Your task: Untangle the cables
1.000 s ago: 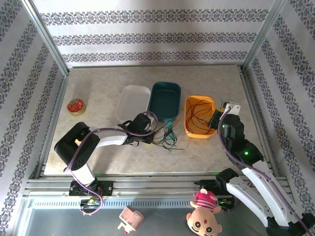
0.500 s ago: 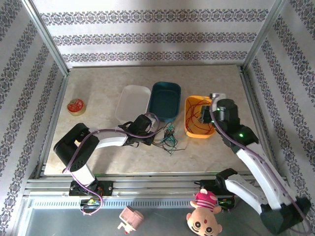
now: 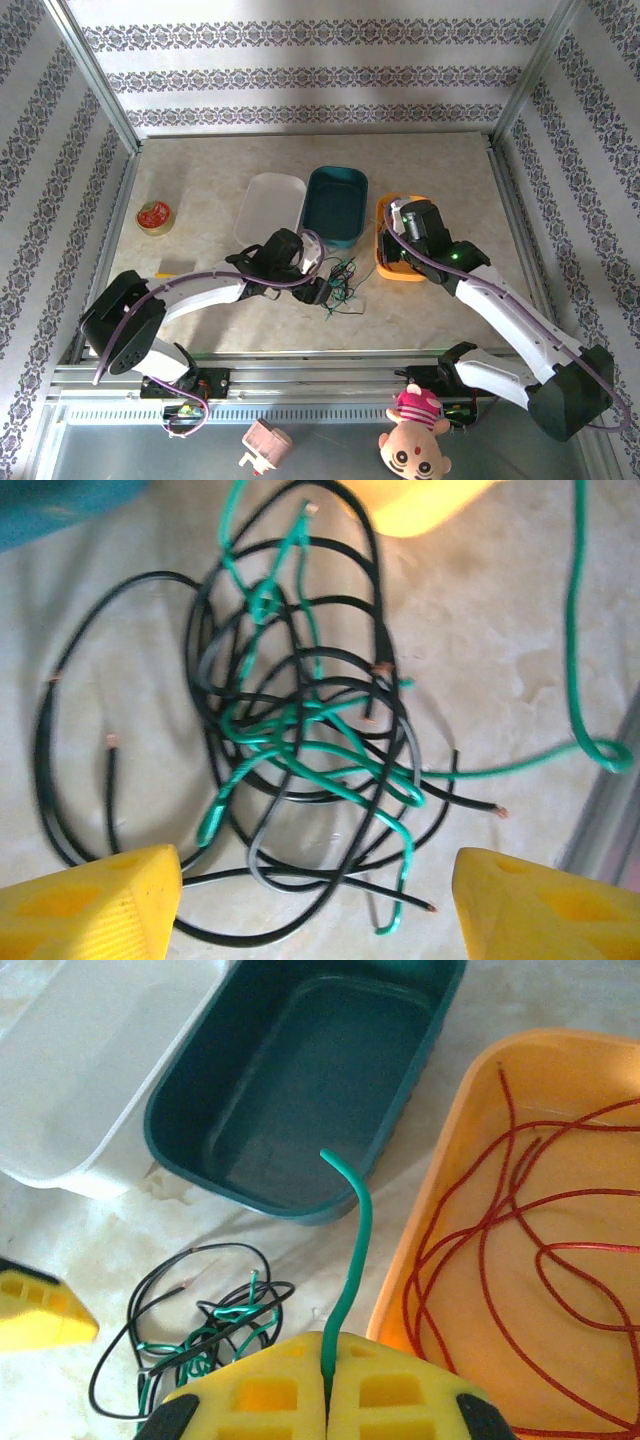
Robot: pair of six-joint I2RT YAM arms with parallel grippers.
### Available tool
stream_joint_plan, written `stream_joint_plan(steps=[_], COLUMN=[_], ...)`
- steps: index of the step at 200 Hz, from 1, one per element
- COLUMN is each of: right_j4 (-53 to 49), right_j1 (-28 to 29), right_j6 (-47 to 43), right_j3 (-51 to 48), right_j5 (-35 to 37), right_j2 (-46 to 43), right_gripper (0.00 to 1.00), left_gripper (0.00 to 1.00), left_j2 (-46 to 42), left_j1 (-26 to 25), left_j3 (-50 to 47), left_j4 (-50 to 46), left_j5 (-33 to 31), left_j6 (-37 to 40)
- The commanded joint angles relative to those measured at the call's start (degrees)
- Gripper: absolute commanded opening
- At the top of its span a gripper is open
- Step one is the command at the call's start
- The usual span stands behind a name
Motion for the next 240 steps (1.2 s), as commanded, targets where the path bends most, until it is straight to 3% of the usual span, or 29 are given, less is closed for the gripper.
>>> stream_joint_plan(steps=[1,46,62,92,112,137,180,240], right_j4=[0.9,0.8,0.8,0.6,-1.5,-7.3,-15.3,-18.6], right_j1=[-2.1,-3.7,-3.9,-4.9,-6.1,-7.3,-9.6,-16.4], right_j6=[1.0,1.2,1.7,3.0,3.2,1.8,0.4,-0.3], right_j3=[0.8,-0.1,-0.6,-1.3,-0.5,3.1,11.0,23.3], right_j5=[-2.2,-6.2,-6.8,-7.2,-8.3,-11.3,-9.6,-13.6], right_j2=[-0.2,-1.4,-2.1,-4.9,-6.2,-6.1,-8.3,-10.8], right_gripper=[0.0,0.0,0.0,0.0,0.0,0.01,0.0,0.0], left_gripper=[0.71,0.65,0.52,0.14,0.0,0.0,0.0,0.0], left_j2=[3.6,8.4,9.0,11.0,11.5,10.3,9.4,12.3], left_j1=[-2.8,-4.2,-4.2,-3.7,-3.2,-2.1,2.4,3.4], left_j3=[2.7,3.6,2.6,1.3,0.3,-0.7,-5.7,-6.3], left_j4=[-5.3,0.4,4.1,7.6,9.4,10.6,17.1,12.6], left_j5=[2.7,-4.5,-6.9,-8.8,-8.6,-7.3,-1.8,-2.8], left_j6=[5.3,4.4,2.9,-0.3,-2.9,-5.0,-12.0,-12.1])
